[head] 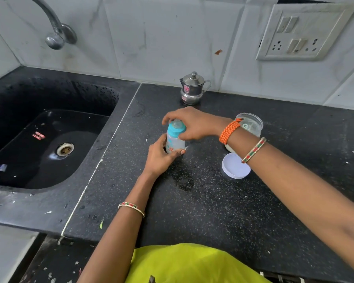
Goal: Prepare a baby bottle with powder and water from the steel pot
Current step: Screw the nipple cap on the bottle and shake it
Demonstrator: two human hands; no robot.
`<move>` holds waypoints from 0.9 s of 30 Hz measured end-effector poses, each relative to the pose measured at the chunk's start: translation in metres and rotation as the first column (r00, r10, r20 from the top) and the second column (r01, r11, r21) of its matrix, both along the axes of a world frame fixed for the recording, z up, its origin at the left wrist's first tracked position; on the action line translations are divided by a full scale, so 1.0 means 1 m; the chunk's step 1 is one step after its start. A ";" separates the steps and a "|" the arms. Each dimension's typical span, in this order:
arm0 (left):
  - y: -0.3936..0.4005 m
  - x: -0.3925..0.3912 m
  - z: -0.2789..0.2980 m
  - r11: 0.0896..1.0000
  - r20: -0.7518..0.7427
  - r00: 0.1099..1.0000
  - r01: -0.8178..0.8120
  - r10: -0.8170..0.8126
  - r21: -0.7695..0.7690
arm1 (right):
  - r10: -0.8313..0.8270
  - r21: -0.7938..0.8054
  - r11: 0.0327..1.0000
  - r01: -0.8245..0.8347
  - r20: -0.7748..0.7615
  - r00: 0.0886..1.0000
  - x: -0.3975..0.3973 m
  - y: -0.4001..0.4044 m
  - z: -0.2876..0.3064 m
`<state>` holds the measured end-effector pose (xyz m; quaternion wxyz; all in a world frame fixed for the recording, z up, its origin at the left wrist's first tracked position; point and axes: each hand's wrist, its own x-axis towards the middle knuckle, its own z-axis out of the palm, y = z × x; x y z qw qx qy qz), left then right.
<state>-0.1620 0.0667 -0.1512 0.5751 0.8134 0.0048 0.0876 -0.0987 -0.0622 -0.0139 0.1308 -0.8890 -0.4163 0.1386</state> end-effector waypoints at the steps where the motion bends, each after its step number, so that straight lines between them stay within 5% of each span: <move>1: 0.000 0.000 0.000 1.000 -0.006 1.000 0.001 -0.001 -0.004 | -0.032 0.035 0.999 0.031 0.024 0.999 0.000 0.001 -0.004; 9: -0.001 0.004 0.003 0.996 -0.023 0.999 -0.050 0.049 -0.077 | -0.310 0.184 0.943 0.276 0.190 0.932 -0.002 -0.003 -0.029; 13: 0.005 0.003 0.006 0.984 -0.066 0.997 0.035 -0.048 -0.176 | -0.271 0.320 0.882 0.347 -0.259 0.927 0.003 -0.015 -0.029; 17: 0.008 -0.001 0.031 0.898 -0.055 0.980 0.151 -0.190 -0.414 | -0.193 0.416 0.763 0.494 -0.583 0.789 0.009 -0.025 -0.019; 22: 0.007 -0.003 0.074 0.660 0.046 0.884 0.381 -0.466 -0.648 | 0.109 0.500 0.697 0.513 -0.782 0.614 0.012 -0.024 0.008; 27: -0.012 -0.005 0.104 0.219 0.191 0.685 0.465 -0.703 -0.858 | 0.587 0.676 0.665 0.316 -0.736 0.338 0.001 -0.009 0.034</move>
